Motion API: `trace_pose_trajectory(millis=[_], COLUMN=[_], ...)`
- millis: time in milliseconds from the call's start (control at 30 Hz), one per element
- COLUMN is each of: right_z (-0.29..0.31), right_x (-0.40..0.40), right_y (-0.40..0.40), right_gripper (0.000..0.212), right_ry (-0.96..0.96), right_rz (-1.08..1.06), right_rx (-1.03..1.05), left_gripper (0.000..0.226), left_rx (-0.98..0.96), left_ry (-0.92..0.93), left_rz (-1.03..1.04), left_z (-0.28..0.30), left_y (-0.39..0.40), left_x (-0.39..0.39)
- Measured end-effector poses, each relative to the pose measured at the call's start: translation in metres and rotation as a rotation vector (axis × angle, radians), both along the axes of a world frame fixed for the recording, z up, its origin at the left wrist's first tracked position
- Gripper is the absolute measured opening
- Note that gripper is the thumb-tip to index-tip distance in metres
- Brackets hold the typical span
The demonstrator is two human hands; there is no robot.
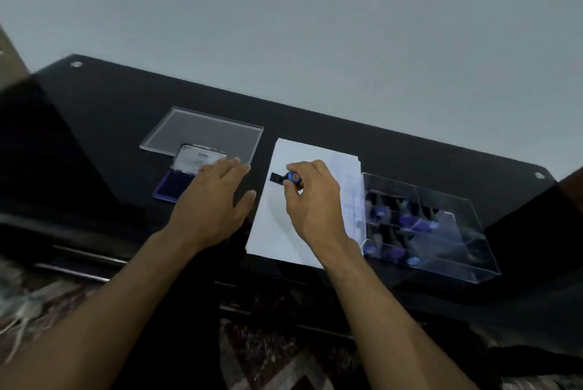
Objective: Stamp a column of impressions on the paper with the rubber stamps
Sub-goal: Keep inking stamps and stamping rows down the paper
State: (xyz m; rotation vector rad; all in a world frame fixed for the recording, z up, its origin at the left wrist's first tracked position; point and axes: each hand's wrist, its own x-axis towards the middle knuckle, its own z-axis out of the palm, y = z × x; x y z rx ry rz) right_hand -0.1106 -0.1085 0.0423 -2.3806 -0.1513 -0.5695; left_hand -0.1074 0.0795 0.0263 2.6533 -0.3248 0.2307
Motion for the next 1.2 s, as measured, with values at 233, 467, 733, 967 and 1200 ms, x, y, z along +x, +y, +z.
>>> trace_pose_trajectory(millis=[233,467,733,967,1200], right_z=[-0.005,0.001,0.004,0.003,-0.005], right_x=[0.016,0.03,0.038,0.043,0.049], right_y=[0.075,0.129,0.152,0.158,0.162], right_gripper=[0.021,0.02,0.015,0.021,0.024], right_ry=[0.043,0.124,0.14,0.183,0.195], right_rz=[0.163,0.232,0.261,0.29,0.311], right_rx=[-0.018,-0.044,-0.162,-0.259,-0.307], left_gripper=[0.054,0.059,0.061,0.063,0.071], left_rx=[0.06,0.063,0.059,0.096,0.125], left_ry=[-0.005,0.03,0.042,0.069,0.068], left_rz=[0.122,0.218,0.211,0.197,0.207], left_z=[-0.012,-0.03,-0.041,-0.056,-0.07], left_y=[0.078,0.132,0.146,0.153,0.158], left_x=[-0.007,-0.01,0.0,0.006,0.007])
